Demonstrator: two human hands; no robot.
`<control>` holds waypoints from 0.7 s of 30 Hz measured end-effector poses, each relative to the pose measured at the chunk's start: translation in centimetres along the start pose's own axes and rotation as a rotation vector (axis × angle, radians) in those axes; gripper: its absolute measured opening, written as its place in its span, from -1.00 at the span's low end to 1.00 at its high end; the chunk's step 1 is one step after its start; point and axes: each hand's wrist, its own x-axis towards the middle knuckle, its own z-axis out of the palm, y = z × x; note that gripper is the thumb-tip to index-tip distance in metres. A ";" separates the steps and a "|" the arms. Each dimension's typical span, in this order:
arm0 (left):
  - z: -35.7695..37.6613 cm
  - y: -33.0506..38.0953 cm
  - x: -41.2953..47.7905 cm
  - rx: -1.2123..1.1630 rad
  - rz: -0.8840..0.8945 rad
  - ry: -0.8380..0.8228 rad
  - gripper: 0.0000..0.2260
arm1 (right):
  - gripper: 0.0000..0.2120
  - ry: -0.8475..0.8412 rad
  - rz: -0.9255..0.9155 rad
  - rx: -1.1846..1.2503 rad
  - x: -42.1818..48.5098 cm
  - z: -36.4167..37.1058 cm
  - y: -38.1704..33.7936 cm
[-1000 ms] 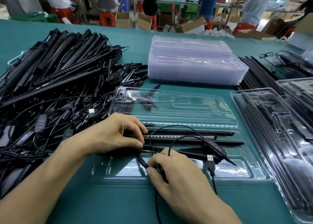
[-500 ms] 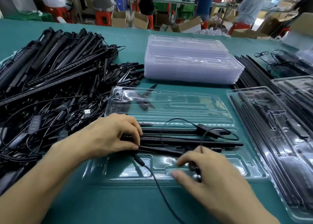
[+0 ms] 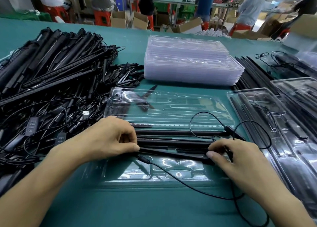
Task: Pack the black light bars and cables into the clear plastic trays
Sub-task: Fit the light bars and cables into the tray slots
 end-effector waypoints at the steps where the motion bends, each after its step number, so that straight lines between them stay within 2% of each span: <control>1: 0.0 0.0 0.0 0.011 -0.001 -0.003 -0.87 | -0.88 0.024 -0.012 0.012 0.0 0.0 0.1; 4: -0.1 0.2 0.0 0.019 0.018 -0.016 -0.89 | -0.78 0.131 0.000 0.021 -0.1 -0.3 0.5; 6: -0.1 0.5 -0.1 0.015 0.031 -0.020 -0.91 | -0.74 0.140 0.016 -0.035 0.0 -0.6 1.2; 9: -0.1 0.8 -0.2 0.004 0.032 -0.013 -0.93 | -0.68 -0.037 0.056 -0.225 1.0 -1.0 1.9; 11: -0.1 0.7 -0.2 -0.013 0.025 -0.006 -0.92 | -0.71 -0.112 0.060 -0.286 1.7 -1.2 2.2; 17: -0.1 0.3 -0.2 -0.018 0.036 0.018 -0.91 | -0.84 -0.031 0.043 -0.222 3.0 -0.9 3.0; 21: 0.2 0.2 -0.1 -0.002 0.047 0.030 -0.90 | -0.90 -0.045 0.025 -0.141 3.3 -0.8 3.5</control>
